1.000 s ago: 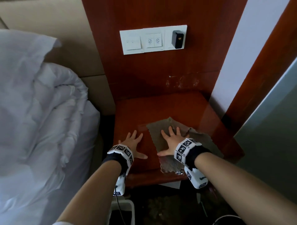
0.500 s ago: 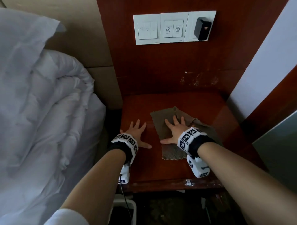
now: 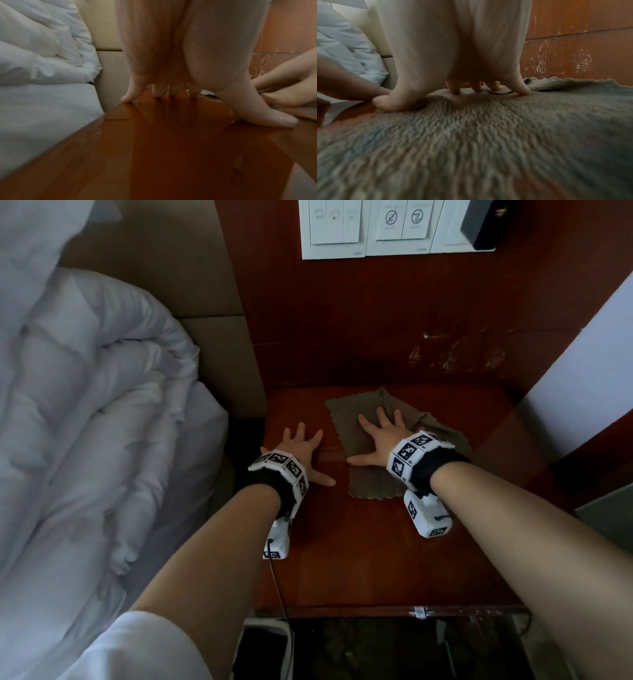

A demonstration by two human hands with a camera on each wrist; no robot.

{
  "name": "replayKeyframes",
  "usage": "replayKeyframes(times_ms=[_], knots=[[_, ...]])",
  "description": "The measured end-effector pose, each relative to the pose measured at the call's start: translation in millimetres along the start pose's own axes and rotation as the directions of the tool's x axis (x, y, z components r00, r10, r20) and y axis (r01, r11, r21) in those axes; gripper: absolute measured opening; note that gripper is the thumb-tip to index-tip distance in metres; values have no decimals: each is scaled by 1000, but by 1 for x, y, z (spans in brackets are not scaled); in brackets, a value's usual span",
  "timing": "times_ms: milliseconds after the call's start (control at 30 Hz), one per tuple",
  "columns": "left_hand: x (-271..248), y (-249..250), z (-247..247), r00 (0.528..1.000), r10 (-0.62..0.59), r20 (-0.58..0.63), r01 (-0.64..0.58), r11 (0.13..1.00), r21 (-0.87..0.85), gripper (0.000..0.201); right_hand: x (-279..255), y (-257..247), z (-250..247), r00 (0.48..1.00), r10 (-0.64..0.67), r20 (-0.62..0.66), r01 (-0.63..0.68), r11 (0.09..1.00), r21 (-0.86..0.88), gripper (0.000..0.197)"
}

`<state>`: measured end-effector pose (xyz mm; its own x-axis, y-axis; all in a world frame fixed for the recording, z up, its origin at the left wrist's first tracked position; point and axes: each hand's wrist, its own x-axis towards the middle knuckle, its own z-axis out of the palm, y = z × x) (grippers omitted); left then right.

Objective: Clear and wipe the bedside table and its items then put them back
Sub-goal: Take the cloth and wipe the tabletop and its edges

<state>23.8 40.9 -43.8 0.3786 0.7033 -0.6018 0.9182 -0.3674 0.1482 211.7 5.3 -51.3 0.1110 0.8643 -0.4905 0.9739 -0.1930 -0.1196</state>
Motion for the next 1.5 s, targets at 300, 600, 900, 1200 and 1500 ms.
replayKeyframes(times_ms=[300,600,900,1200,1500], knots=[[10,-1,-8,1000,4,-13,-4,1000,-3,114,28,4,-19,1000,4,0,-4,1000,-17,103],[18,-1,-10,1000,0,-12,0,1000,-23,115,46,8,-27,1000,-8,-22,8,1000,-13,103],[23,-2,-11,1000,-2,-29,2,1000,-12,114,42,6,-26,999,-12,-41,11,1000,-16,100],[29,-2,-11,999,1,-51,0,1000,20,113,-4,8,-7,998,-52,-23,52,999,-11,99],[25,0,-10,994,5,-112,-7,1000,-18,106,-46,19,20,998,-58,7,58,998,-23,100]])
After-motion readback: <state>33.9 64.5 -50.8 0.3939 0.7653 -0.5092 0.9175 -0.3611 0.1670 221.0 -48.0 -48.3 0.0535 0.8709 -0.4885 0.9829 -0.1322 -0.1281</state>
